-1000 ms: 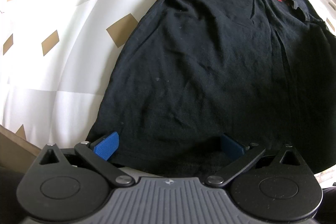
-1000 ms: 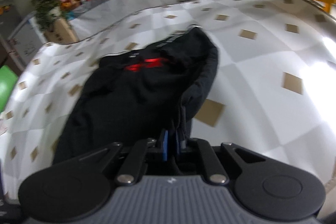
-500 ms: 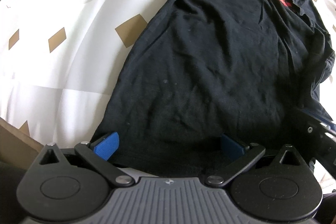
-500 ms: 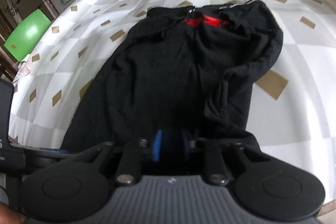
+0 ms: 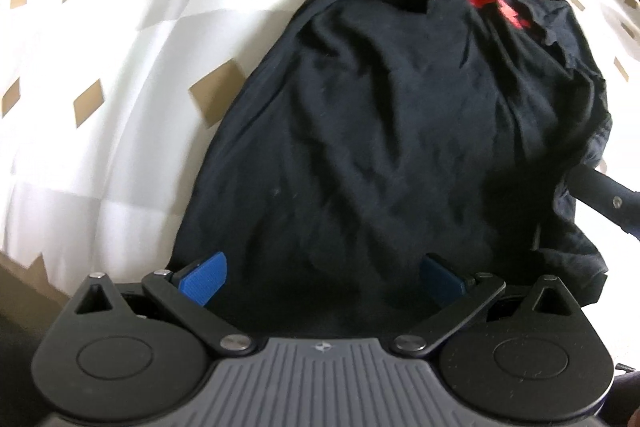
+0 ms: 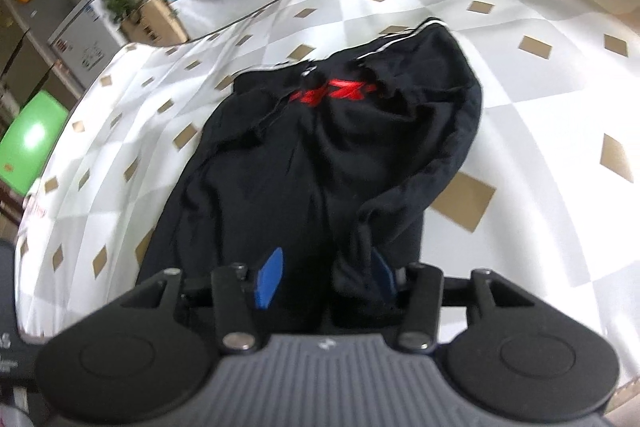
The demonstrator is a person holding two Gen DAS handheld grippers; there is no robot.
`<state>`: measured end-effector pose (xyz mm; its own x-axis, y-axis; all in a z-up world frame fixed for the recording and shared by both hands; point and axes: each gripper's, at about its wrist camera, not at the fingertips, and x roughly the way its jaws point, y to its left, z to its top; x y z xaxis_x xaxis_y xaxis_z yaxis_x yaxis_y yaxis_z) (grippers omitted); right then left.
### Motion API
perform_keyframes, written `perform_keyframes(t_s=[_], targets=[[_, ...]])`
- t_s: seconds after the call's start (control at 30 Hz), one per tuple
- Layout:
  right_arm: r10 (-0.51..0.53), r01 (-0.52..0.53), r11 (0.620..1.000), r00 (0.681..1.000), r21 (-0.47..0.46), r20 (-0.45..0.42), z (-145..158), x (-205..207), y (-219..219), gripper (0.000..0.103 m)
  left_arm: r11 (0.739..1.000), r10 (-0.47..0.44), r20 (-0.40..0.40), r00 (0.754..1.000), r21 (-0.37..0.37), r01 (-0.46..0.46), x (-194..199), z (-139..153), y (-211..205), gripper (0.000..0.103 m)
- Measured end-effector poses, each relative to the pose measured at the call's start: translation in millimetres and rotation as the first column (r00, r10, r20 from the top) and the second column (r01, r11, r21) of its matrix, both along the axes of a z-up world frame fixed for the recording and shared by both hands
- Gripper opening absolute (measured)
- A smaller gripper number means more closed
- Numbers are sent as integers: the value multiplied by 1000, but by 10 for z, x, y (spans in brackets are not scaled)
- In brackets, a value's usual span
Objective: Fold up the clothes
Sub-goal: 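Lower the folded side and open the right tool, then close the right tool on the hem end of the black shirt strip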
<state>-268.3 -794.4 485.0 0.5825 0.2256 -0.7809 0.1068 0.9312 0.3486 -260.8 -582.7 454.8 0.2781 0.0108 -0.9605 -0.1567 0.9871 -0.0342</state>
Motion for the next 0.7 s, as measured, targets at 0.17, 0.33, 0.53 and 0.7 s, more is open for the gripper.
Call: perform_keyframes(t_s=[0.17, 0.33, 0.53, 0.7], targets=[[-87, 88, 995, 996, 50, -23, -11, 168, -225, 50, 997, -66, 24, 998, 38, 65, 108, 160, -48, 103], [-189, 196, 976, 979, 97, -71, -68, 368, -481, 50, 994, -98, 23, 995, 42, 97, 255, 242, -70, 103], [-226, 233, 970, 970, 74, -90, -83, 687, -662, 51, 986, -164, -1, 986, 29, 164, 402, 276, -150, 103], [-242, 250, 966, 964, 68, -115, -130, 970, -797, 52, 976, -212, -15, 977, 39, 213, 554, 327, -159, 103]])
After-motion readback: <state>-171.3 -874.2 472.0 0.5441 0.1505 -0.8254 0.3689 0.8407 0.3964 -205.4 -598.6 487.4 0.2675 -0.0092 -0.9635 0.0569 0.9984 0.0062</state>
